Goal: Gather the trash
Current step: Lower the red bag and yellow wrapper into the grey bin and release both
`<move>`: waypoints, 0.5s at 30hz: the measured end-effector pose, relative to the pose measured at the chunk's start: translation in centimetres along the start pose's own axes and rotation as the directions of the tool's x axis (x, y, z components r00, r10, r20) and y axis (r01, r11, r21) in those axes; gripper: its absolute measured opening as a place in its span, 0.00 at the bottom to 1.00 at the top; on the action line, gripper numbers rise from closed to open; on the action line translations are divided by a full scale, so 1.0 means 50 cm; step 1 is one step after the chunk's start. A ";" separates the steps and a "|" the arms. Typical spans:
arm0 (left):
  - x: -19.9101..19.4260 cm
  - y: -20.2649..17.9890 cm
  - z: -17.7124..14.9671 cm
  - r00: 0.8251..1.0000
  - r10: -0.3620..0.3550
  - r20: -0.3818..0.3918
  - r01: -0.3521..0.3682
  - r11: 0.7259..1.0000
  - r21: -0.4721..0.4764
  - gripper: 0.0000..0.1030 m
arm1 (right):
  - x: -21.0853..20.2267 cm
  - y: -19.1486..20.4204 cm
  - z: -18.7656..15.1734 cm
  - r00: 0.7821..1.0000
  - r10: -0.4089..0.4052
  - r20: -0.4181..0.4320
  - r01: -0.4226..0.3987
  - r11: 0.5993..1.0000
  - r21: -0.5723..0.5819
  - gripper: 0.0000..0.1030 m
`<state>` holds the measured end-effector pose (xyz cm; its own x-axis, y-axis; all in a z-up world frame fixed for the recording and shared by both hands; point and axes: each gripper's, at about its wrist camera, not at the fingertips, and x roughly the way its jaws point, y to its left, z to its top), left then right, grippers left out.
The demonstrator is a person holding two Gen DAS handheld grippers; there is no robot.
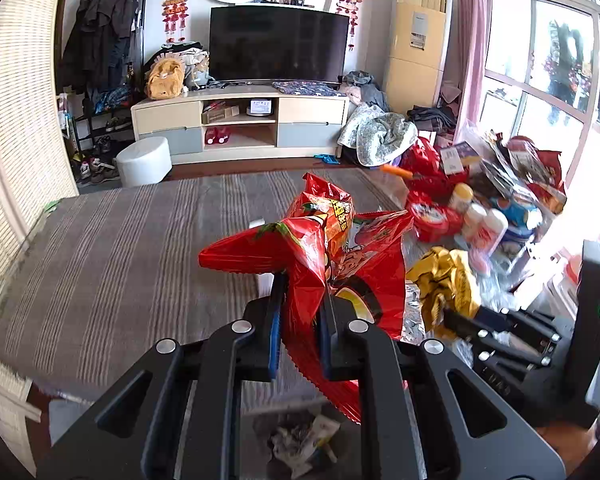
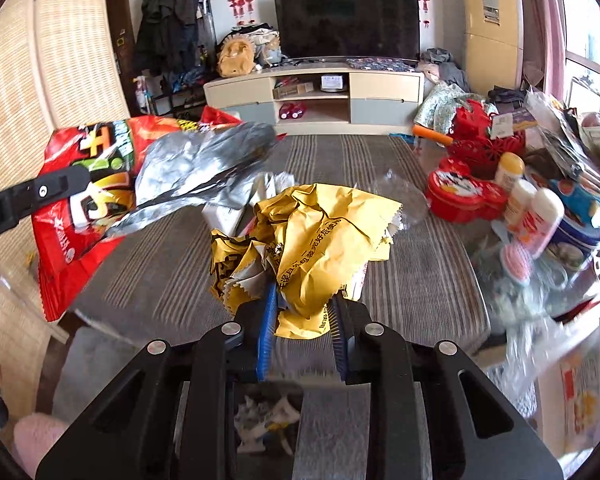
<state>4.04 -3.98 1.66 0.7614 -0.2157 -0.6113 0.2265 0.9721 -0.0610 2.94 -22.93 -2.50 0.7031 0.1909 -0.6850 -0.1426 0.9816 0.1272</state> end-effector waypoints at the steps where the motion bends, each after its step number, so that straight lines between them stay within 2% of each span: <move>1: -0.012 0.003 -0.016 1.000 0.001 -0.002 -0.001 1.000 0.003 0.13 | -0.009 0.002 -0.012 1.000 0.001 -0.003 -0.002 1.000 -0.001 0.25; 8: -0.077 -0.001 -0.166 1.000 0.008 -0.024 -0.008 1.000 0.005 0.13 | -0.053 0.023 -0.141 0.997 0.001 -0.083 -0.003 1.000 -0.020 0.25; 13: -0.062 -0.004 -0.264 0.996 0.001 -0.094 -0.001 1.000 0.007 0.13 | -0.028 0.040 -0.230 0.987 0.007 -0.160 -0.011 1.000 -0.022 0.25; 15: -0.045 0.005 -0.300 0.991 -0.004 -0.133 0.001 1.000 -0.020 0.13 | -0.005 0.048 -0.264 0.980 0.005 -0.201 -0.011 1.000 -0.026 0.25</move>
<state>-6.71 -1.86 -8.83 0.6731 -0.2050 -0.7106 0.2150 0.9735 -0.0772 -6.76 -20.74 -11.51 0.5477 0.1904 -0.8147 -0.1678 0.9790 0.1160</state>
